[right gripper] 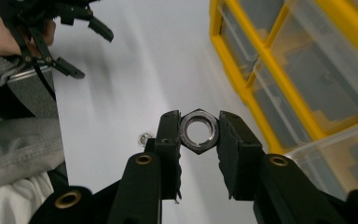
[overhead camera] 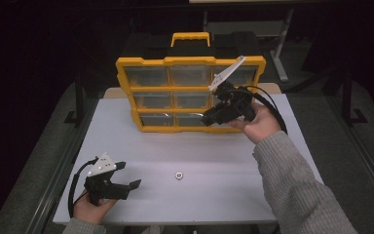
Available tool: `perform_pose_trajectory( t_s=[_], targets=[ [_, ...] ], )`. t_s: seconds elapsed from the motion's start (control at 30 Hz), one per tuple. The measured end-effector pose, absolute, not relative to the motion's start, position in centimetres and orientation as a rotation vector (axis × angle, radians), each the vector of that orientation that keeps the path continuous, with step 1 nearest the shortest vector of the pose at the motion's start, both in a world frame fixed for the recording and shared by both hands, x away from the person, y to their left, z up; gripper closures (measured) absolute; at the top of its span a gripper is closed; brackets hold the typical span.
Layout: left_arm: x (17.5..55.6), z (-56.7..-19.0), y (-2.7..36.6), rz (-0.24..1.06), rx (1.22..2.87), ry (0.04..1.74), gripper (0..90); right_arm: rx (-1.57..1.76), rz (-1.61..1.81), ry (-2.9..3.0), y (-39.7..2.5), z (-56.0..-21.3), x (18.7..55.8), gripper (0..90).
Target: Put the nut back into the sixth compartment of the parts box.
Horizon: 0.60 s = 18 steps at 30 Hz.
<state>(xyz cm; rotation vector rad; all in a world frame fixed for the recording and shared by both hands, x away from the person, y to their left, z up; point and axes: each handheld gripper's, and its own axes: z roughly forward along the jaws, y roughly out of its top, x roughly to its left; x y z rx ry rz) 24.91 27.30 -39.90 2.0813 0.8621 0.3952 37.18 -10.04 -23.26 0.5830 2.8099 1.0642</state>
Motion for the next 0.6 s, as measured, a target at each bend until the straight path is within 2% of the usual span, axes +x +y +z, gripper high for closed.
perform_pose_trajectory(
  t_s=[0.6],
  targets=[
    [24.9,-39.9,27.3,0.396,2.083,0.859,16.0,0.793,1.008,2.718,-13.8,-22.1,40.6,69.2]
  ],
)
